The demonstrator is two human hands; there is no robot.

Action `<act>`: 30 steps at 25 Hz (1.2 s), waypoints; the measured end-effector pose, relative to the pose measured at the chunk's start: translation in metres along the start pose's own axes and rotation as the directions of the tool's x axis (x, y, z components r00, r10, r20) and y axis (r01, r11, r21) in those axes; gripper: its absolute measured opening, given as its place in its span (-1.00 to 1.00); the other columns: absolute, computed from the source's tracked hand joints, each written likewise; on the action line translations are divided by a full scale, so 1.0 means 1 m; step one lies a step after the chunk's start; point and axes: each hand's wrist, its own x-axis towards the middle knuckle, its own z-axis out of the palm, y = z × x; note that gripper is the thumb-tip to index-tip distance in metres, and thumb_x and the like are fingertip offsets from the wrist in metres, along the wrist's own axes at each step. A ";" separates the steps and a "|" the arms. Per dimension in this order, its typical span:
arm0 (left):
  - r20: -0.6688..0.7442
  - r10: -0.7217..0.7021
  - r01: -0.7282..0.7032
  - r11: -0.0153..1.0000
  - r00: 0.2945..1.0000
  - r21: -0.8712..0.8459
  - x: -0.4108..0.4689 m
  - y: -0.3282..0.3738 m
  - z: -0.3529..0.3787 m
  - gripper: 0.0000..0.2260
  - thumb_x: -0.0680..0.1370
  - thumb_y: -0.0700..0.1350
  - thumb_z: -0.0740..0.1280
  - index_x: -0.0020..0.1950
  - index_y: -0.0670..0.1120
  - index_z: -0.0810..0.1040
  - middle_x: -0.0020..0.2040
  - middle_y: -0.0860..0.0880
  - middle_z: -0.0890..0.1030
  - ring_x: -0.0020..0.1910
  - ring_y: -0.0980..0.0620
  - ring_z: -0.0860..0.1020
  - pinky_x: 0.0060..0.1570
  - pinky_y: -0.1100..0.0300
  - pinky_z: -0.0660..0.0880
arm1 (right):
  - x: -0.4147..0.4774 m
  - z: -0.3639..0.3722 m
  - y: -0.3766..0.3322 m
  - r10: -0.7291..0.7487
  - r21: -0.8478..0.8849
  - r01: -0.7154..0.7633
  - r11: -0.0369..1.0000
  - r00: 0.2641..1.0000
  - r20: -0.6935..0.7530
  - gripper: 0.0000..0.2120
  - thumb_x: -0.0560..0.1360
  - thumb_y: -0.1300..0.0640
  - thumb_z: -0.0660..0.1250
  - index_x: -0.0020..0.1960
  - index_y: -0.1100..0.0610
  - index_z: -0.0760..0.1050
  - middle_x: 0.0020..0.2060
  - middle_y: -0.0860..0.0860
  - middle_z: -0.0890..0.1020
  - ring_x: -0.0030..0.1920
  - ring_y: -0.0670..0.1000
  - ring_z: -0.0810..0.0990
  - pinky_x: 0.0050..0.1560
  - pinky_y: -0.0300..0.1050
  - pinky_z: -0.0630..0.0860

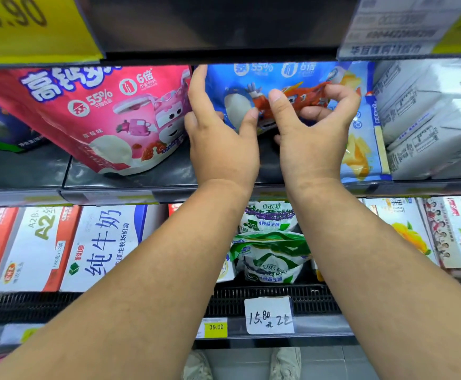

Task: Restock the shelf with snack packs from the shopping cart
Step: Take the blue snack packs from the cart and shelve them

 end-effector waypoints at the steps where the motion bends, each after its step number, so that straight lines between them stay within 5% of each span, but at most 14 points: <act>1: 0.014 0.000 0.000 1.000 1.000 -0.001 -0.003 0.000 -0.003 -0.27 0.48 -0.05 0.46 0.55 0.08 0.16 0.10 -0.11 0.49 -0.02 -0.06 0.58 0.11 0.07 0.52 | -0.002 -0.003 -0.002 0.002 -0.012 -0.002 1.000 1.000 0.012 -0.42 0.19 -0.26 0.47 0.07 -0.14 0.28 -0.08 0.05 0.52 -0.02 0.11 0.61 -0.01 0.17 0.60; 3: 0.042 -0.009 0.008 1.000 0.999 0.024 -0.008 0.004 -0.011 -0.30 0.48 -0.03 0.46 0.53 0.06 0.18 0.09 -0.10 0.50 -0.03 -0.06 0.58 0.08 0.11 0.52 | -0.006 -0.013 -0.009 0.003 -0.047 -0.001 0.999 0.999 0.047 -0.47 0.25 -0.19 0.50 0.05 -0.14 0.29 -0.09 -0.01 0.49 -0.05 0.06 0.59 0.00 0.11 0.59; 6: 0.068 -0.027 0.023 0.998 0.997 0.062 -0.012 0.011 -0.022 -0.44 0.48 0.01 0.46 0.42 0.04 0.33 0.07 -0.03 0.49 -0.01 -0.05 0.57 0.09 0.04 0.52 | -0.012 -0.029 -0.021 -0.006 -0.096 0.017 0.995 0.994 0.110 -0.53 0.37 0.00 0.54 0.14 0.00 0.34 -0.05 0.04 0.50 -0.11 -0.10 0.50 -0.07 -0.37 0.46; 8: 0.077 -0.040 0.034 0.996 0.996 0.086 -0.012 0.012 -0.027 -0.58 0.48 0.03 0.46 0.29 0.03 0.45 0.09 -0.01 0.49 0.02 -0.03 0.56 0.12 0.01 0.51 | -0.014 -0.034 -0.025 -0.036 -0.121 0.054 0.991 0.989 0.141 -0.57 0.38 0.05 0.54 0.11 0.04 0.37 -0.04 0.05 0.51 -0.08 -0.08 0.49 -0.15 -0.47 0.37; 12: 0.029 -0.013 0.009 0.994 0.999 0.113 -0.007 0.002 -0.038 -0.65 0.45 0.04 0.48 0.18 0.03 0.49 0.09 -0.02 0.53 0.01 -0.03 0.56 0.08 0.00 0.53 | -0.017 -0.028 -0.024 -0.107 -0.144 0.134 0.980 0.978 0.179 -0.64 0.37 0.08 0.53 -0.01 0.01 0.37 -0.14 -0.07 0.51 -0.20 -0.23 0.45 -0.12 -0.32 0.46; 15: -0.046 0.044 -0.038 0.991 0.998 0.127 -0.008 -0.007 -0.053 -0.76 0.45 0.02 0.47 0.04 0.07 0.49 -0.02 0.00 0.57 -0.12 0.00 0.57 -0.03 0.05 0.53 | -0.025 -0.016 -0.018 -0.158 -0.139 0.183 0.973 0.972 0.176 -0.68 0.35 0.06 0.52 -0.08 0.00 0.38 -0.23 -0.12 0.49 -0.20 -0.12 0.48 -0.05 -0.11 0.52; 20: -0.141 0.075 -0.054 0.987 0.987 0.151 -0.011 -0.030 -0.088 -0.85 0.48 0.01 0.43 -0.05 0.10 0.48 -0.12 0.00 0.61 -0.22 0.07 0.56 -0.12 0.13 0.53 | -0.050 0.008 -0.012 -0.134 -0.093 0.168 0.981 0.946 0.295 -0.72 0.39 0.11 0.51 -0.08 0.04 0.40 -0.28 -0.04 0.50 -0.27 -0.09 0.48 -0.14 -0.26 0.46; 23: -0.155 0.086 -0.060 0.985 0.984 0.165 -0.005 -0.045 -0.110 -0.85 0.47 0.05 0.41 -0.05 0.09 0.49 -0.13 0.01 0.60 -0.21 0.11 0.54 -0.11 0.21 0.51 | -0.064 0.027 -0.015 -0.108 -0.110 0.157 0.981 0.926 0.362 -0.72 0.42 0.12 0.50 -0.07 0.03 0.39 -0.31 -0.08 0.48 -0.33 -0.14 0.46 -0.13 -0.18 0.49; 27: -0.105 0.106 -0.088 0.983 0.989 0.162 0.005 -0.059 -0.132 -0.79 0.45 0.08 0.42 0.00 0.06 0.49 -0.13 -0.01 0.59 -0.18 0.05 0.54 -0.08 0.07 0.53 | -0.077 0.052 -0.019 -0.125 -0.106 0.177 0.978 0.916 0.381 -0.62 0.40 0.09 0.51 0.05 -0.02 0.35 -0.29 -0.06 0.50 -0.30 -0.11 0.50 -0.07 -0.06 0.53; 30: -0.074 0.110 -0.096 0.980 0.991 0.174 0.020 -0.067 -0.144 -0.72 0.44 0.08 0.45 0.01 0.05 0.43 -0.10 -0.02 0.55 -0.15 0.05 0.51 -0.06 0.06 0.53 | -0.082 0.071 -0.019 -0.125 -0.130 0.179 0.975 0.930 0.345 -0.37 0.38 0.05 0.52 0.35 0.08 0.30 -0.25 -0.06 0.49 -0.23 -0.12 0.50 -0.07 -0.24 0.48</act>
